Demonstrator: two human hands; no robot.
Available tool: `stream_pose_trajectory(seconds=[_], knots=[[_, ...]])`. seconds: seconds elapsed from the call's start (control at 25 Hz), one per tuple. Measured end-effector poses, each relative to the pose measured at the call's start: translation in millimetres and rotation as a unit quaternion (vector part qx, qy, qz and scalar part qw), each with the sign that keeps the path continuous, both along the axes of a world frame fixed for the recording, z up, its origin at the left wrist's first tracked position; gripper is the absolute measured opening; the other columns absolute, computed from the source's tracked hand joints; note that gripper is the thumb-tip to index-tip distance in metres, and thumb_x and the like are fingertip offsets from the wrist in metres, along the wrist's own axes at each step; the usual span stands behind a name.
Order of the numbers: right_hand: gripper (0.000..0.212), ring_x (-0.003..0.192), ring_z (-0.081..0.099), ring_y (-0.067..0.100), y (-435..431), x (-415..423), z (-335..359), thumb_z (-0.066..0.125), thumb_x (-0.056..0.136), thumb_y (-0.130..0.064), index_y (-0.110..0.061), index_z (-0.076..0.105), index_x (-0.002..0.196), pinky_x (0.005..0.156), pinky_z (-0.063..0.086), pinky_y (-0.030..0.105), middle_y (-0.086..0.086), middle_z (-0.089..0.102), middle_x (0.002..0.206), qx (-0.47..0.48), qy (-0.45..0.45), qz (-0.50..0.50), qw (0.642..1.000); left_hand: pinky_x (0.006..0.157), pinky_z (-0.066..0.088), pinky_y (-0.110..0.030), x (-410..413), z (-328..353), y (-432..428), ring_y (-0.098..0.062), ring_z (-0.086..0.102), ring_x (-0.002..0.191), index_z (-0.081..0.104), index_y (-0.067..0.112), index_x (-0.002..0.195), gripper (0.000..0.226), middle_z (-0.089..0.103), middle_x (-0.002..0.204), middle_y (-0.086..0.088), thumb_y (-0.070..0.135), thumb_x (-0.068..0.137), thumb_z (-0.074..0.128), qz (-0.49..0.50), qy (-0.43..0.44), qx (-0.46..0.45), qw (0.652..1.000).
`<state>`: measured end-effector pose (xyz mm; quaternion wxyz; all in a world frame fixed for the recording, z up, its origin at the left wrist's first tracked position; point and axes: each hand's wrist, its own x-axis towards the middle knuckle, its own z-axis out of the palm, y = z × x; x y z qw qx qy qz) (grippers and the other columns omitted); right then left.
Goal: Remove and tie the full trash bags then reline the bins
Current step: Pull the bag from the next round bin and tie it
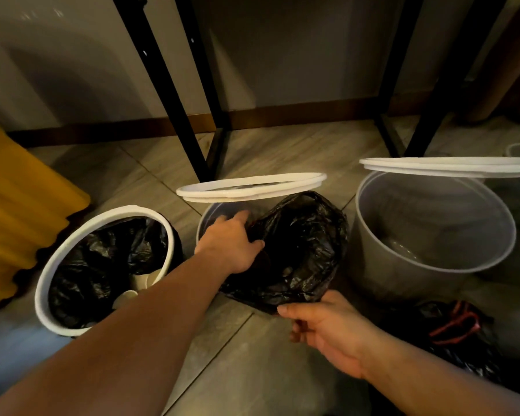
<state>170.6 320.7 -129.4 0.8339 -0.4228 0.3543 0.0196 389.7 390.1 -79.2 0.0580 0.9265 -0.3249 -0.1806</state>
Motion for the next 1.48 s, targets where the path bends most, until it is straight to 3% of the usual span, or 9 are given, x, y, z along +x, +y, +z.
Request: stream_pose_trajectory(seconds=[0.08, 0.16, 0.24, 0.4, 0.48, 0.72, 0.88, 1.08, 1.48], knots=[[0.034, 0.080, 0.074, 0.026, 1, 1, 2, 0.080, 0.080, 0.005, 0.001, 0.072, 0.113, 0.072, 0.060, 0.037, 0.020, 0.077, 0.105, -0.008, -0.016, -0.028, 0.999, 0.088, 0.051, -0.034, 0, -5, -3, -0.029, 0.062, 0.118, 0.064, 0.030, 0.109, 0.020, 0.068, 0.116, -0.001, 0.038, 0.091, 0.070, -0.018, 0.001, -0.038, 0.999], [0.037, 0.090, 0.077, 0.032, -1, -1, 6, 0.075, 0.084, 0.006, 0.002, 0.067, 0.120, 0.077, 0.061, 0.038, 0.022, 0.077, 0.107, -0.016, -0.038, -0.038, 0.998, 0.067, 0.045, -0.028, 0, -10, -2, -0.025, 0.065, 0.097, 0.057, 0.028, 0.083, 0.013, 0.066, 0.088, 0.007, 0.027, 0.089, 0.070, -0.019, 0.008, -0.082, 0.996], [0.034, 0.091, 0.077, 0.037, -2, -3, 11, 0.070, 0.088, 0.007, 0.005, 0.064, 0.121, 0.076, 0.062, 0.039, 0.024, 0.077, 0.105, -0.029, -0.054, -0.033, 0.998, 0.061, 0.041, -0.024, -2, -12, 0, -0.024, 0.066, 0.092, 0.054, 0.028, 0.091, 0.020, 0.067, 0.084, 0.005, 0.030, 0.087, 0.074, 0.010, 0.033, -0.131, 0.991], [0.023, 0.073, 0.074, 0.033, 4, -4, 21, 0.067, 0.089, 0.008, 0.010, 0.065, 0.111, 0.063, 0.058, 0.037, 0.023, 0.074, 0.085, -0.067, -0.063, 0.000, 0.996, 0.106, 0.048, -0.042, -3, -16, -3, -0.035, 0.051, 0.136, 0.033, 0.028, 0.152, 0.097, 0.052, 0.148, -0.012, 0.072, 0.075, 0.074, 0.039, 0.033, -0.075, 0.996], [0.029, 0.068, 0.072, 0.030, 7, -4, 23, 0.073, 0.083, 0.003, 0.010, 0.064, 0.111, 0.060, 0.057, 0.036, 0.021, 0.074, 0.082, -0.083, -0.062, 0.017, 0.994, 0.111, 0.047, -0.050, 0, -19, -11, -0.039, 0.048, 0.140, 0.021, 0.032, 0.158, 0.109, 0.049, 0.153, -0.015, 0.072, 0.073, 0.074, 0.018, 0.030, -0.018, 0.999], [0.041, 0.066, 0.072, 0.027, -1, -10, 15, 0.076, 0.068, -0.009, 0.002, 0.067, 0.106, 0.061, 0.056, 0.037, 0.014, 0.075, 0.081, -0.104, -0.048, 0.034, 0.993, 0.084, 0.056, -0.046, -5, -26, -29, -0.038, 0.066, 0.112, 0.052, 0.020, 0.134, 0.051, 0.066, 0.126, -0.015, 0.021, 0.087, 0.071, -0.105, -0.036, 0.091, 0.990], [0.030, 0.067, 0.069, 0.030, -11, -15, 18, 0.074, 0.074, -0.007, -0.005, 0.070, 0.103, 0.058, 0.053, 0.037, 0.018, 0.072, 0.083, -0.107, -0.059, -0.009, 0.992, 0.076, 0.050, -0.037, -7, -2, -17, -0.035, 0.066, 0.099, 0.064, 0.015, 0.091, 0.007, 0.068, 0.101, -0.014, 0.022, 0.089, 0.064, -0.065, -0.063, -0.047, 0.995], [0.017, 0.061, 0.066, 0.025, -34, -9, 38, 0.064, 0.094, 0.006, -0.008, 0.071, 0.086, 0.054, 0.053, 0.031, 0.013, 0.068, 0.073, -0.192, -0.083, -0.125, 0.970, 0.060, 0.040, -0.028, -20, 40, 19, -0.009, 0.061, 0.070, 0.063, 0.028, 0.079, 0.014, 0.066, 0.069, 0.011, 0.038, 0.085, 0.070, 0.100, -0.011, -0.261, 0.960], [0.014, 0.064, 0.065, 0.022, -61, 28, 83, 0.062, 0.094, 0.007, -0.005, 0.069, 0.094, 0.058, 0.060, 0.034, 0.013, 0.067, 0.076, -0.201, -0.105, -0.194, 0.955, 0.061, 0.049, -0.016, -34, 59, 55, 0.003, 0.066, 0.074, 0.073, 0.040, 0.096, 0.012, 0.072, 0.078, 0.022, 0.031, 0.092, 0.066, 0.090, 0.019, -0.310, 0.946]])
